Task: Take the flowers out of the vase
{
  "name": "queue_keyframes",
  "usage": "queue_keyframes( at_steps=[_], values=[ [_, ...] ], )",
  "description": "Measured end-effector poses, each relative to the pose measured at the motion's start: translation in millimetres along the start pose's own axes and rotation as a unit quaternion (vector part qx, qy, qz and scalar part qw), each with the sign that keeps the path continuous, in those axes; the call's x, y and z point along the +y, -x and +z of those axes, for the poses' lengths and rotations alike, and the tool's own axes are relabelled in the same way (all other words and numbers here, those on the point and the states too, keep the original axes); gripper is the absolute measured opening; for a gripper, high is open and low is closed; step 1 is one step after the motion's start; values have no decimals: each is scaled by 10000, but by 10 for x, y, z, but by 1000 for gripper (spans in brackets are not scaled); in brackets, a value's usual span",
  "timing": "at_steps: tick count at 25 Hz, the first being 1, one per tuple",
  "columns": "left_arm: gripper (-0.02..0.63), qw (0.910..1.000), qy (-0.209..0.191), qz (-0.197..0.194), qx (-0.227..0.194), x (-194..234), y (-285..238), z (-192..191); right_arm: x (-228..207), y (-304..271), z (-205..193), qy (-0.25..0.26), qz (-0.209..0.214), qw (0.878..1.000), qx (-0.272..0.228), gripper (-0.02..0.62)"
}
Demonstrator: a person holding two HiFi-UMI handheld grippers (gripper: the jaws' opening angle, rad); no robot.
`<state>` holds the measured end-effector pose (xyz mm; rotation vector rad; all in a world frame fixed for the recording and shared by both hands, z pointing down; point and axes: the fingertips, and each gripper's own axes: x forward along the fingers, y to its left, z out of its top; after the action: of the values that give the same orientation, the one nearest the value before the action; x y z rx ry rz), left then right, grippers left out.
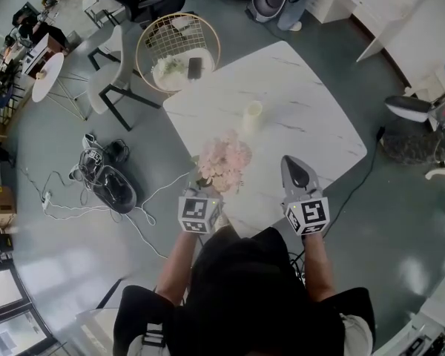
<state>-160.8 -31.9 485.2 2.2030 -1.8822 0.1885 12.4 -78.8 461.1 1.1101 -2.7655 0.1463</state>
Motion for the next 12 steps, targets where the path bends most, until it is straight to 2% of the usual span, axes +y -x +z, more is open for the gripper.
queue_keyframes(
  at_steps=[6, 12],
  values=[
    [22, 9998, 41, 40, 178, 33, 54, -161, 12, 8, -45, -19, 21, 10000, 50, 3],
    [23, 9999, 46, 37, 153, 75, 57, -121, 73, -37, -52, -6, 65, 9999, 85, 3]
  ],
)
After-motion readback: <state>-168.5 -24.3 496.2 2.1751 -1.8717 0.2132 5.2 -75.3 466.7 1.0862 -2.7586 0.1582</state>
